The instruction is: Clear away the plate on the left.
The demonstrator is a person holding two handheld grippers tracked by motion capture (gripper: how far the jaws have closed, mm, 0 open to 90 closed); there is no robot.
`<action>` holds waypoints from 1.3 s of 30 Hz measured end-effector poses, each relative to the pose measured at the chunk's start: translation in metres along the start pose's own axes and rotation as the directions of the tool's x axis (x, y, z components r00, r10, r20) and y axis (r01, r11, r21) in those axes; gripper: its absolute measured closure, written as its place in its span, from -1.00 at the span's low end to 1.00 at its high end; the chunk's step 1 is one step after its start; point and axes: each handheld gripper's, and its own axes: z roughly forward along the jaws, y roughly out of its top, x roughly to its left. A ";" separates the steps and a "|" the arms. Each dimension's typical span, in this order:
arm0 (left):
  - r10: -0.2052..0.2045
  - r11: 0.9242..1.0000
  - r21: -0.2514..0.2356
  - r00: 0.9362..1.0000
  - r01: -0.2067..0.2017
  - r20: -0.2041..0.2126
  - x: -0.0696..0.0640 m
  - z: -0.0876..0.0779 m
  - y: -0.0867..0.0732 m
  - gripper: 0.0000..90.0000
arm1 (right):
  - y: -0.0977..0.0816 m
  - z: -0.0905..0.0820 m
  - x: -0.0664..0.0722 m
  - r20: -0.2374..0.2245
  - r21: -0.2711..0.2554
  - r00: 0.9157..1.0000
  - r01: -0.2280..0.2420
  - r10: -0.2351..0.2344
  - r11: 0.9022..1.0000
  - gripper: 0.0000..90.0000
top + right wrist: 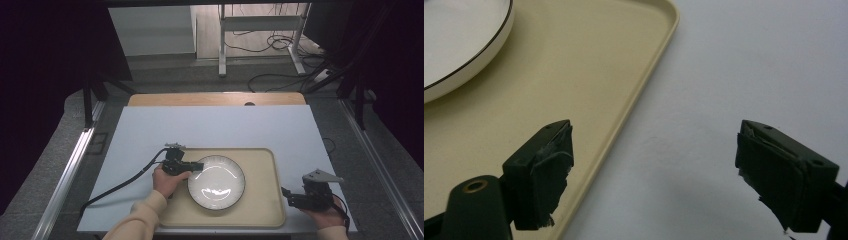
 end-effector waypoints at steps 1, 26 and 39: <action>-0.002 1.000 0.001 1.000 0.002 -0.001 0.000 0.001 0.000 0.71 | 0.000 0.000 0.000 -0.001 0.000 1.000 -0.001 0.001 1.000 -0.65; 0.090 0.993 -0.069 0.996 -0.091 -0.022 -0.016 -0.073 -0.010 -0.39 | -0.001 -0.006 0.000 -0.010 -0.032 1.000 0.005 -0.006 0.999 -0.65; 0.053 0.991 -0.114 0.994 -0.064 -0.094 -0.017 -0.135 -0.053 -0.46 | -0.001 -0.006 0.000 -0.052 -0.063 0.997 0.058 -0.061 0.996 -0.65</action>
